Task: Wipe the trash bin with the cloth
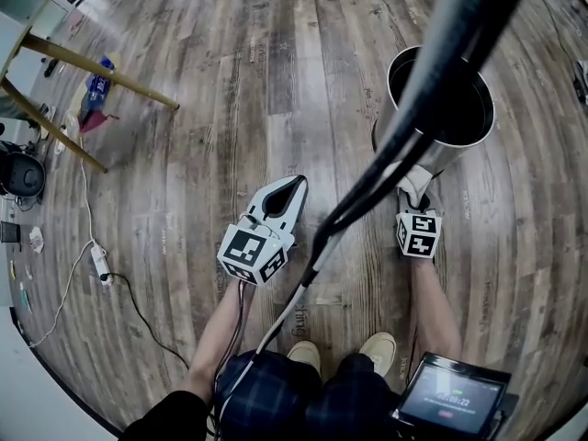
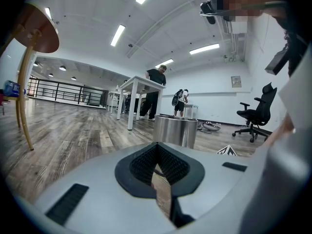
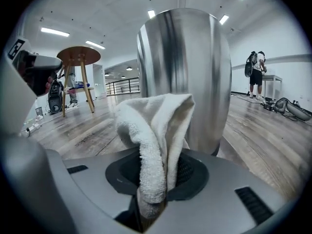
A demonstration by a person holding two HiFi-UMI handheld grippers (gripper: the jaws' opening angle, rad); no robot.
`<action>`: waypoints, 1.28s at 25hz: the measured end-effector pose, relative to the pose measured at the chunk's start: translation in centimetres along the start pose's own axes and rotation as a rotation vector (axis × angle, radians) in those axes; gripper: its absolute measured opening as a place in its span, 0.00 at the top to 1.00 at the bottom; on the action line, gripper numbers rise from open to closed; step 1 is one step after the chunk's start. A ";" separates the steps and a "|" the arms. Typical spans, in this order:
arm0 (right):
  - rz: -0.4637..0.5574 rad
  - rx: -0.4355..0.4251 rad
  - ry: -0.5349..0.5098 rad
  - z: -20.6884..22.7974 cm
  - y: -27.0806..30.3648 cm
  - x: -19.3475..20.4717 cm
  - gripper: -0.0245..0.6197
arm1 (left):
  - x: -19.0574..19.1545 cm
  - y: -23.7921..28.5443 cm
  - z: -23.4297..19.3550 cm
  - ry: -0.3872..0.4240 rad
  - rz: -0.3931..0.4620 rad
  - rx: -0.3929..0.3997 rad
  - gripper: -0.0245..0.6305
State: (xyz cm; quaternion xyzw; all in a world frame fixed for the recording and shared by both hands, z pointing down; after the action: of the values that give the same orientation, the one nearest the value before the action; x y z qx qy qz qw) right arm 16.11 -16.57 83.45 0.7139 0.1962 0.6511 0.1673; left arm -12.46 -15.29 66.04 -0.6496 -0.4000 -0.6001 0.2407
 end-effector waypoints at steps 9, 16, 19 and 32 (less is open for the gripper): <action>-0.017 0.120 0.091 6.0 -0.6 1.7 0.82 | -0.2 0.0 -0.1 0.005 0.000 0.001 0.97; -0.040 0.212 0.140 10.6 -0.5 2.0 0.82 | -0.7 0.0 -0.2 0.007 -0.001 -0.002 0.97; -0.041 0.217 0.135 10.9 -0.6 1.9 0.82 | -0.8 0.0 -0.2 0.008 -0.003 0.000 0.97; 0.152 0.141 0.180 9.7 -5.4 -2.0 0.82 | -0.3 -0.2 -0.4 0.012 -0.003 -0.006 0.97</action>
State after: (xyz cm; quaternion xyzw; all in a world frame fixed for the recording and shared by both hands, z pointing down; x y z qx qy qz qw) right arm 25.27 -12.71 78.10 0.6754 0.2009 0.7079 0.0488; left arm -12.81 -15.59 65.80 -0.6462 -0.3976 -0.6055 0.2403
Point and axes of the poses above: the fingertips, and each gripper's own axes: y forward along the fingers, z to its right, x out of its underside, the point moved 6 cm from there along -y, backward along the fingers, and after that the axes turned 13 degrees about x, right-handed, at the moved point
